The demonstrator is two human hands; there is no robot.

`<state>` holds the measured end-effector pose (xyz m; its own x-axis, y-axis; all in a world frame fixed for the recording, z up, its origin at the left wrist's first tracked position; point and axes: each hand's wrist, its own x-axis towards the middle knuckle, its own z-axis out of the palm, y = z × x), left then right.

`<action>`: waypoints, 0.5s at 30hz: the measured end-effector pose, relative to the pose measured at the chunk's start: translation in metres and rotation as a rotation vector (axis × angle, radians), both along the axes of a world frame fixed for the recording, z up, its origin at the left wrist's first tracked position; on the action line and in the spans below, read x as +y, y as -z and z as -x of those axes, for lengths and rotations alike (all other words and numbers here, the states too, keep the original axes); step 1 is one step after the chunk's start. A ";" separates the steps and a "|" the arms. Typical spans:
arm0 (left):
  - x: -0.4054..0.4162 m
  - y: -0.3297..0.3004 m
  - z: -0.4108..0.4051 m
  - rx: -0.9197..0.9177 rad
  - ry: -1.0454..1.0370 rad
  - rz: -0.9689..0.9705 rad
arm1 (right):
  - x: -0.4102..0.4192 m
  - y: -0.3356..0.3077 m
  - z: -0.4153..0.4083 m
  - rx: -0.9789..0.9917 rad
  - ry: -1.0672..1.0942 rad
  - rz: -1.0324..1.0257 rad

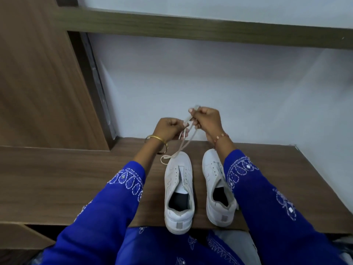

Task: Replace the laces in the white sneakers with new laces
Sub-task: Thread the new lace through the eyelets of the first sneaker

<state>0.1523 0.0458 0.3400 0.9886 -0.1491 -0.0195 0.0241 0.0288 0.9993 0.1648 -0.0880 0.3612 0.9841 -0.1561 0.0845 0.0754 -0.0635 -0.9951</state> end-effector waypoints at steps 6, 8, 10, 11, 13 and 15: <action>-0.001 0.060 0.020 0.286 -0.147 0.054 | -0.007 0.073 0.027 0.398 -0.070 0.082; -0.003 0.071 0.021 0.359 -0.188 0.069 | -0.005 0.084 0.036 0.447 -0.090 0.100; -0.004 0.077 0.022 0.405 -0.197 0.071 | -0.003 0.090 0.044 0.439 -0.090 0.101; -0.005 0.079 0.022 0.418 -0.197 0.077 | -0.001 0.092 0.047 0.436 -0.097 0.095; -0.006 0.082 0.023 0.430 -0.189 0.084 | 0.002 0.093 0.050 0.433 -0.109 0.089; -0.006 0.083 0.023 0.436 -0.181 0.086 | 0.004 0.094 0.051 0.426 -0.113 0.095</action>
